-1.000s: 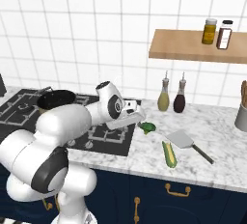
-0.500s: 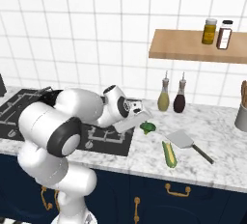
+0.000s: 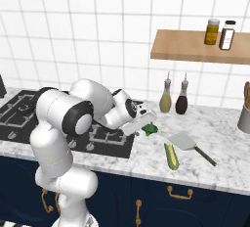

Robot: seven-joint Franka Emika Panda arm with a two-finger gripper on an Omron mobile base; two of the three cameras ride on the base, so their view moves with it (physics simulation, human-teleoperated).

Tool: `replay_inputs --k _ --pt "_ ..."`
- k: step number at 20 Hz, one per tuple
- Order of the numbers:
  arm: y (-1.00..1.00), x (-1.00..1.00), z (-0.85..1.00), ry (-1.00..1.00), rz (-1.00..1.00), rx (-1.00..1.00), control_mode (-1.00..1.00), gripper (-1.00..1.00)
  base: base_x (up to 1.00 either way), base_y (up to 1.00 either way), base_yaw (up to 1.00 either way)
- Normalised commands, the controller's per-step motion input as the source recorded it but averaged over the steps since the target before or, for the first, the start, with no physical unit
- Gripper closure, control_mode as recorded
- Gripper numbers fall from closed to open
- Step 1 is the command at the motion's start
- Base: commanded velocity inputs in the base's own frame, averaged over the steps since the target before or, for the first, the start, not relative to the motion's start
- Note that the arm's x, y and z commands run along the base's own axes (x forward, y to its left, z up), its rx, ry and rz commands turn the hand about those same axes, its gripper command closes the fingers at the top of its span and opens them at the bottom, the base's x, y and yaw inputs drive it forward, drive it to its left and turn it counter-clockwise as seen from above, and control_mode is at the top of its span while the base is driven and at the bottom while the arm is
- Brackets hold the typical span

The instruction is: Put the corn and broccoli in the pot. Retrieve the spatula and lightly stir the vegetables in the pot.

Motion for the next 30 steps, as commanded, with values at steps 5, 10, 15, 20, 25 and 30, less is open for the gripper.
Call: replay_inputs --k 5,10,15,20,25,30 --pt "-0.28 0.28 -0.30 0.00 0.09 -0.02 -1.00 -1.00 0.00 0.00 0.00" --pt "-0.18 0.35 -0.24 0.00 0.09 -0.04 -1.00 -1.00 0.00 0.00 0.00" --pt "0.02 -0.04 -0.16 -0.01 0.03 0.00 -1.00 1.00 0.00 0.00 0.00" --pt "0.77 -0.41 0.57 -0.11 0.02 0.01 -1.00 1.00 0.00 0.00 0.00" --pt "1.00 -0.30 1.00 -0.04 0.07 0.05 -1.00 1.00 0.00 0.00 0.00" --pt "1.00 -0.11 1.00 0.15 0.12 0.27 -1.00 1.00 0.00 0.00 0.00"
